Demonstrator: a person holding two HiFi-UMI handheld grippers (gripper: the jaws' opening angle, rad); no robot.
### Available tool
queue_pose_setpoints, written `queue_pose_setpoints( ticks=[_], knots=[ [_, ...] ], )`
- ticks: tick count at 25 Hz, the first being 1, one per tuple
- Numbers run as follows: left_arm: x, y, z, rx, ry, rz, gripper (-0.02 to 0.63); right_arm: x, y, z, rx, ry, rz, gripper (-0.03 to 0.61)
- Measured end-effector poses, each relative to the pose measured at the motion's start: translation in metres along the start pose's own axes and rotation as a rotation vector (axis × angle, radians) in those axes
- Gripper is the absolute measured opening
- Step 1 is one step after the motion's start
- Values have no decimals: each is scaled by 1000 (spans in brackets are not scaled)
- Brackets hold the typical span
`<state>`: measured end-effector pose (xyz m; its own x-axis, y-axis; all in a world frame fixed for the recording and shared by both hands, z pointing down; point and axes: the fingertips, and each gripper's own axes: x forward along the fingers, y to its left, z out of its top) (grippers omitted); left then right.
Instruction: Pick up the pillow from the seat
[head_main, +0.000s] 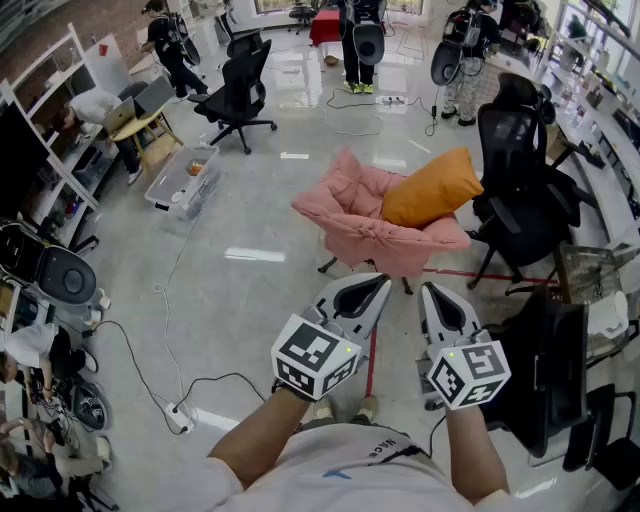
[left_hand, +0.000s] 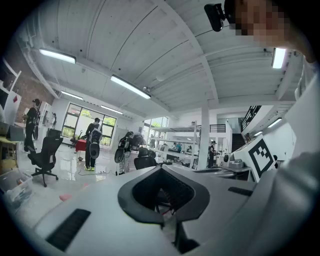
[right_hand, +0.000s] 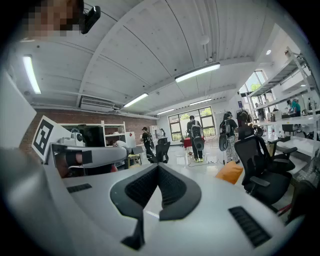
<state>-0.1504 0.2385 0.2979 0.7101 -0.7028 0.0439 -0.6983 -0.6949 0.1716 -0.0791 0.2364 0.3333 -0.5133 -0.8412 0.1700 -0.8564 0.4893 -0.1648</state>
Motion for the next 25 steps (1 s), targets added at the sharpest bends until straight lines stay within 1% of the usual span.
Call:
queue_pose_setpoints(
  ticks=[11, 14, 17, 25],
  knots=[
    [9, -5, -3, 0, 9, 3, 11, 0, -5, 0, 1, -1, 20, 15],
    [12, -5, -5, -3, 13, 5, 11, -3, -9, 4, 52, -36, 45, 15],
    [14, -6, -4, -1, 7, 12, 11, -6, -18, 11, 95, -81, 43, 17],
    [35, -22, -1, 19, 3, 12, 11, -14, -37, 21, 100, -119, 69, 20]
  ],
)
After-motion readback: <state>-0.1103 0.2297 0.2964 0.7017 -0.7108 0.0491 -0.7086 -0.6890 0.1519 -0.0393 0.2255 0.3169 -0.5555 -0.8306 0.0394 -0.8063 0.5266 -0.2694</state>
